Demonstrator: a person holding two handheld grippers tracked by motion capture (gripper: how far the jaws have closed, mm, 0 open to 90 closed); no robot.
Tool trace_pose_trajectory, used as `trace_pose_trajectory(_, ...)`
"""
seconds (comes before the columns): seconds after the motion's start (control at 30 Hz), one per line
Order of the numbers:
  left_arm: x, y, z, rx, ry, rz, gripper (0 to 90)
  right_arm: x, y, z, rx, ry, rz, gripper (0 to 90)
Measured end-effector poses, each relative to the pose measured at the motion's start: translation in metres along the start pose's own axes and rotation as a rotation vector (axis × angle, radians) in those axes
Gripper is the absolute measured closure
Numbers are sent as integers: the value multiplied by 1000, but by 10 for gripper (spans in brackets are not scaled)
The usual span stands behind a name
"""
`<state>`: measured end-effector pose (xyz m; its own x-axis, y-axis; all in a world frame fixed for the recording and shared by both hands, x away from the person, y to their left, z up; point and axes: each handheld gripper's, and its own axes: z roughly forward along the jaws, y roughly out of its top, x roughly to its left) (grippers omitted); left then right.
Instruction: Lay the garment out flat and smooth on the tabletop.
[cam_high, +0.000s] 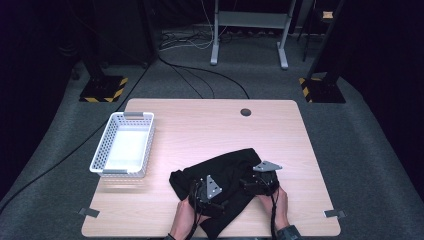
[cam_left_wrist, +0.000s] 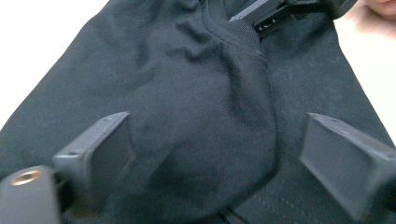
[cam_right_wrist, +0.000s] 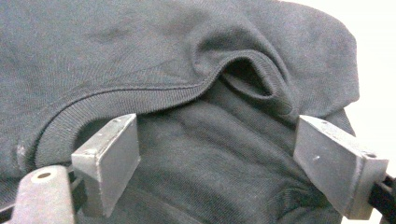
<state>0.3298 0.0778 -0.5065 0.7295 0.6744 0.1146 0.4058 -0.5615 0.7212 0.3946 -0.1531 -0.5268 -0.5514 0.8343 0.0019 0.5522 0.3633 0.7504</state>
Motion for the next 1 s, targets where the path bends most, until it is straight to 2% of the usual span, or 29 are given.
trace_pose_trajectory(0.13, -3, -2, 6, 42, 11, 31, 281, 0, 0, 0, -1, 4, 3, 143)
trace_pose_trajectory(0.27, -3, -1, 5, 48, 10, 39, 446, -1, 0, 0, -2, 4, 3, 146)
trace_pose_trajectory(0.37, -4, 0, 4, 32, 14, 53, 582, -2, 0, -1, -7, 10, 12, 148)
trace_pose_trajectory(0.53, -6, 2, 5, 20, 22, 90, 743, -6, -1, -3, -25, 25, 42, 152)
trace_pose_trajectory(0.7, -4, 3, 3, 15, 34, 109, 828, -10, -2, -4, -41, 34, 67, 157)
trace_pose_trajectory(0.77, -3, 5, 1, 1, 34, 107, 839, -10, -3, -5, -51, 35, 78, 160)
trace_pose_trajectory(1.0, 4, 13, -4, -7, 55, 143, 849, -11, -3, -6, -52, 35, 83, 164)
